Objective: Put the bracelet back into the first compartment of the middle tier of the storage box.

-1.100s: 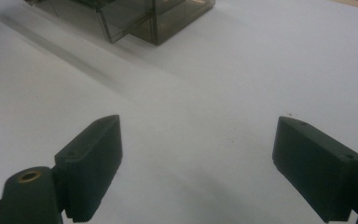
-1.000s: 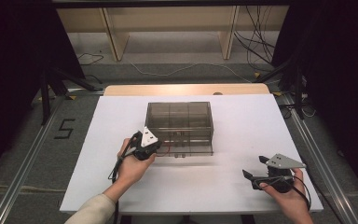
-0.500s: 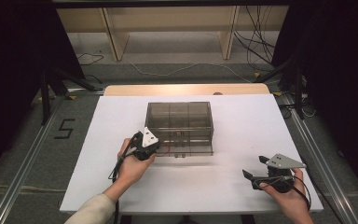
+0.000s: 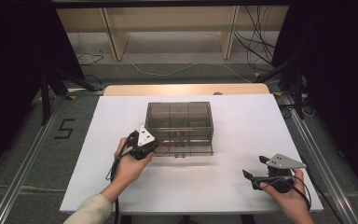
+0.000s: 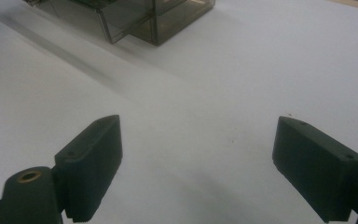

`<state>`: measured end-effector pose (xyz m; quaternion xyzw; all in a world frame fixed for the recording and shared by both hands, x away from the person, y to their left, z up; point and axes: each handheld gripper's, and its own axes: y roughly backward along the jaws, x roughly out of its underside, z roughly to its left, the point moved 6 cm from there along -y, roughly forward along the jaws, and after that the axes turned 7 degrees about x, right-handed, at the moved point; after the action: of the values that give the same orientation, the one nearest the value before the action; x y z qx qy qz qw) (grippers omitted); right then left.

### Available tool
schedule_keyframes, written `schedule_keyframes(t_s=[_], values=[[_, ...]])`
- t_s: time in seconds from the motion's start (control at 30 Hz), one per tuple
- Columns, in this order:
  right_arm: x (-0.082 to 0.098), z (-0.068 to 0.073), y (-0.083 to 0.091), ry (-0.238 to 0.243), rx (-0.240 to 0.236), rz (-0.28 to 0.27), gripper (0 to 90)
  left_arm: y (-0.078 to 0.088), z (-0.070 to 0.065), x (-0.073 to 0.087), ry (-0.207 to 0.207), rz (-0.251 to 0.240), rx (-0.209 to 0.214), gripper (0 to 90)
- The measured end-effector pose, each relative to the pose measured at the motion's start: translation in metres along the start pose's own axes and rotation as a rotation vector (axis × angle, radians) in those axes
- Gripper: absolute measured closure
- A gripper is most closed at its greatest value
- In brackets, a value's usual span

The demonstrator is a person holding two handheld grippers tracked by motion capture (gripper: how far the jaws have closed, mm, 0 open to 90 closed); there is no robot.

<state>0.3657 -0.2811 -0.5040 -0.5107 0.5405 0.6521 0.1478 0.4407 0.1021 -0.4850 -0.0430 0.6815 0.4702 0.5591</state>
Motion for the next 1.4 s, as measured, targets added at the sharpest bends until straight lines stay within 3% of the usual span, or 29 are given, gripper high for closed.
schedule_keyframes(t_s=[0.43, 0.6, 0.7, 0.83, 1.17, 1.4], values=[[0.000, 0.000, 0.000, 0.001, 0.000, -0.002, 16.7, 0.017, 0.004, 0.003, 0.018, -0.028, 0.013, 81.3], [0.000, 0.000, 0.000, 0.001, 0.000, -0.002, 16.7, 0.021, 0.005, 0.003, 0.016, -0.048, 0.022, 75.6], [0.000, 0.000, 0.000, 0.000, 0.000, -0.003, 16.7, 0.022, 0.004, 0.003, 0.015, -0.054, 0.026, 69.6], [0.000, 0.000, 0.000, 0.000, 0.001, -0.003, 16.7, 0.022, 0.001, 0.001, -0.024, -0.074, 0.029, 56.1], [0.000, 0.000, 0.000, 0.000, -0.004, -0.005, 16.7, 0.037, -0.006, -0.001, 0.053, -0.136, 0.062, 23.4], [0.000, 0.001, 0.000, -0.005, 0.001, 0.002, 16.7, 0.049, -0.014, 0.012, 0.043, -0.143, 0.092, 21.0]])
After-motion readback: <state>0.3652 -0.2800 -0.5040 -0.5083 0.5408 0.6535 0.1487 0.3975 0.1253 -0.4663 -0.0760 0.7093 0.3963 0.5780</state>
